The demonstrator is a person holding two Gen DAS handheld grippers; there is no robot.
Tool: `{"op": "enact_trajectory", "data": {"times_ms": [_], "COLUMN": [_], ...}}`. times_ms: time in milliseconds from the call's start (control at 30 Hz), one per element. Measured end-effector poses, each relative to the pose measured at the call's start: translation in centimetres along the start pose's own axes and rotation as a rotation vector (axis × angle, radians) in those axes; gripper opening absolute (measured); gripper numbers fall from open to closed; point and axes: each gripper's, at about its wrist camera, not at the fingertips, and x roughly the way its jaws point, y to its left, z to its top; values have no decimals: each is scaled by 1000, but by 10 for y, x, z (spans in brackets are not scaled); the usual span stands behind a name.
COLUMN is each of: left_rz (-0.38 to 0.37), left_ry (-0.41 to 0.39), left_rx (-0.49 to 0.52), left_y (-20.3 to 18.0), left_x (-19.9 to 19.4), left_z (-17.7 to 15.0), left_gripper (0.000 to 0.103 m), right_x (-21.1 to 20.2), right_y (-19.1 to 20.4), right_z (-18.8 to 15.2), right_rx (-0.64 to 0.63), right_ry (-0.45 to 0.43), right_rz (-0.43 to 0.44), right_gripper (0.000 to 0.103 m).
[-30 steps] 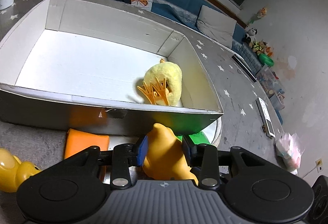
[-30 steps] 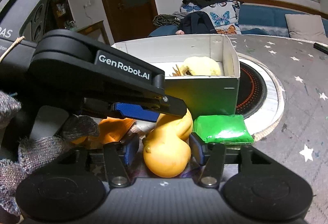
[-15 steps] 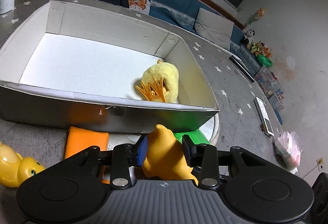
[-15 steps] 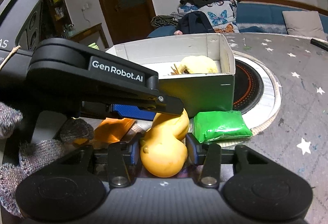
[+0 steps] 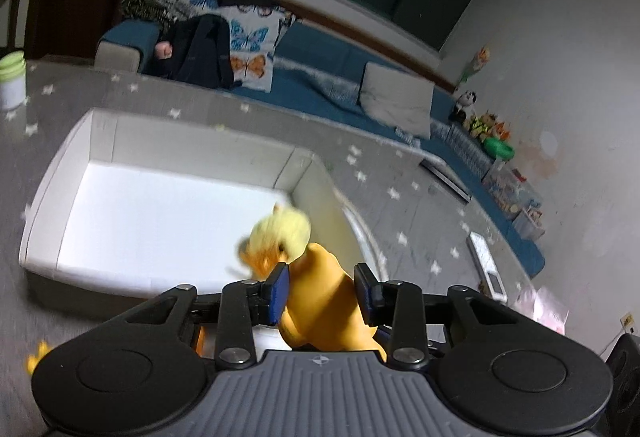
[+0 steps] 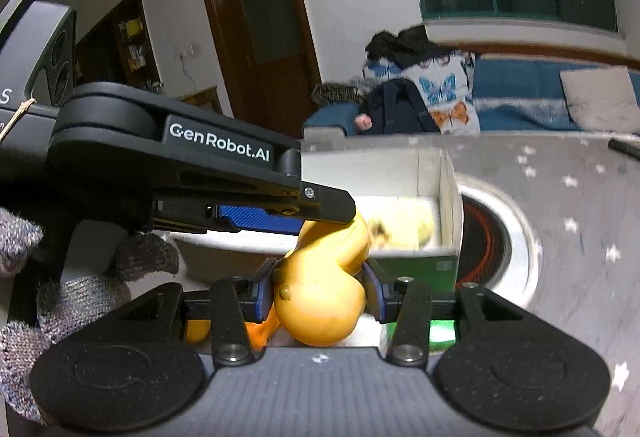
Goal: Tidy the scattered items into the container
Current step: 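Lift the rubber duck with the right gripper over the box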
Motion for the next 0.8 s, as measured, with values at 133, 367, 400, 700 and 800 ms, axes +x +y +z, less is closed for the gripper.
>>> {"op": "enact_trajectory", "data": {"times_ms": [133, 367, 400, 700, 800], "left_rz": [-2, 0, -1, 37, 55], "left_ry": [-32, -44, -45, -42, -28], "left_rx": [14, 18, 16, -39, -77], "left_y": [-5, -2, 0, 33, 49], "left_x": [11, 39, 43, 62, 69], "left_z": [19, 40, 43, 54, 56], "left_gripper": [38, 38, 38, 38, 37], "right_x": [10, 37, 41, 83, 98], "right_y": [-7, -25, -26, -25, -21], "right_z": [18, 38, 39, 47, 46], "right_rx": [3, 17, 20, 33, 27], "right_ry": [-29, -39, -36, 6, 29], "right_rz": [-10, -36, -35, -10, -5], "right_gripper": [45, 45, 45, 45, 45]}}
